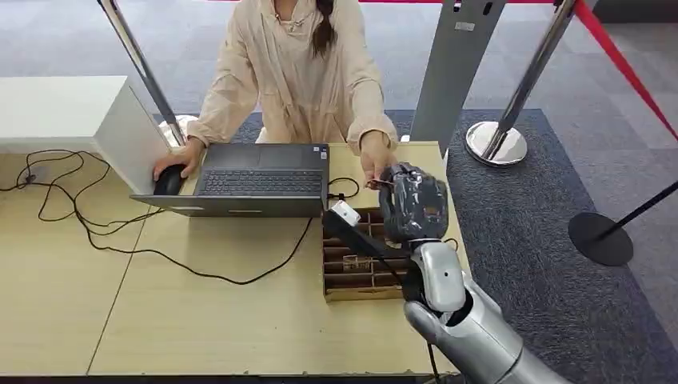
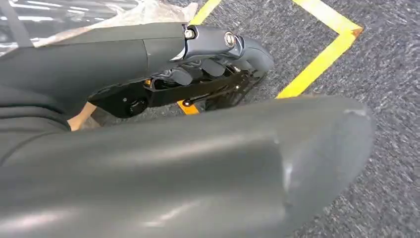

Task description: Pass the card to the sensor for recognition and then transmit it.

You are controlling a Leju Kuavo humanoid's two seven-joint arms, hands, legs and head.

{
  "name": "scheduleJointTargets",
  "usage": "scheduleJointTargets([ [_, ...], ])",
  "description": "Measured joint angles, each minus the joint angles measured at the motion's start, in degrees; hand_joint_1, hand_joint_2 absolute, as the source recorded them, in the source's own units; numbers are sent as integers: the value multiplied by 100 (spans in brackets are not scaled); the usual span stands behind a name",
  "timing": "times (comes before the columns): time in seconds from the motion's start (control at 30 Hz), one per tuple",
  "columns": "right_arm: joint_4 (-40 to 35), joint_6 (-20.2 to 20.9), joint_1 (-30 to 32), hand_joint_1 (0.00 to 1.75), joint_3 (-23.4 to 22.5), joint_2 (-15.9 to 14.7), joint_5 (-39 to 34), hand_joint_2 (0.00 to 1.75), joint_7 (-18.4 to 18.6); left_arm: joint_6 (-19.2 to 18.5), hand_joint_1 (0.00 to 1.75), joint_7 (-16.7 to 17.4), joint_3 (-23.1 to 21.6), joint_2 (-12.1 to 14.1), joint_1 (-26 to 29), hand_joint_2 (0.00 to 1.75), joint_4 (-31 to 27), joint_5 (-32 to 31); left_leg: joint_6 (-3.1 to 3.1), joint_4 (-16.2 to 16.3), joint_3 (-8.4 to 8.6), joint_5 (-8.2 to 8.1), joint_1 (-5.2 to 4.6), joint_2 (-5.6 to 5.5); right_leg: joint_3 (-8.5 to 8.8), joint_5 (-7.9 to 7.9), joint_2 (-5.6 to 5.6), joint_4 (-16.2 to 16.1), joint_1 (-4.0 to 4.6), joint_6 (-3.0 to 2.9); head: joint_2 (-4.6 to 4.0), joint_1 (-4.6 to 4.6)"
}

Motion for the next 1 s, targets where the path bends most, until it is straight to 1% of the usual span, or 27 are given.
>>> scheduleJointTargets([
  [0.27,48,-13,-8,143,0,11,-2,175,-4,0,0,-4,-44,35,0,0,0,0,0,0,0,1,0,0,0,1,0,0,0,2,0,0],
  [0.47,79,-26,-9,147,0,13,-13,175,-4,-2,0,-7,-52,57,0,0,0,0,0,0,0,0,0,0,0,1,0,0,0,2,0,0],
  [0.73,81,-173,-6,143,-4,31,-52,175,-7,-11,0,-7,-52,81,-1,0,0,0,0,0,1,1,0,0,-1,1,0,0,0,2,0,0],
  [0.83,-83,-282,30,141,-20,-4,-44,175,-4,-9,0,-7,-50,87,0,0,0,0,0,1,3,1,-1,0,-1,1,0,-1,-1,2,0,0],
  [1.0,-659,-572,267,140,-133,-148,90,175,57,15,0,26,-48,109,6,0,0,0,0,1,3,0,-1,1,-2,1,0,-2,-1,2,0,2],
])
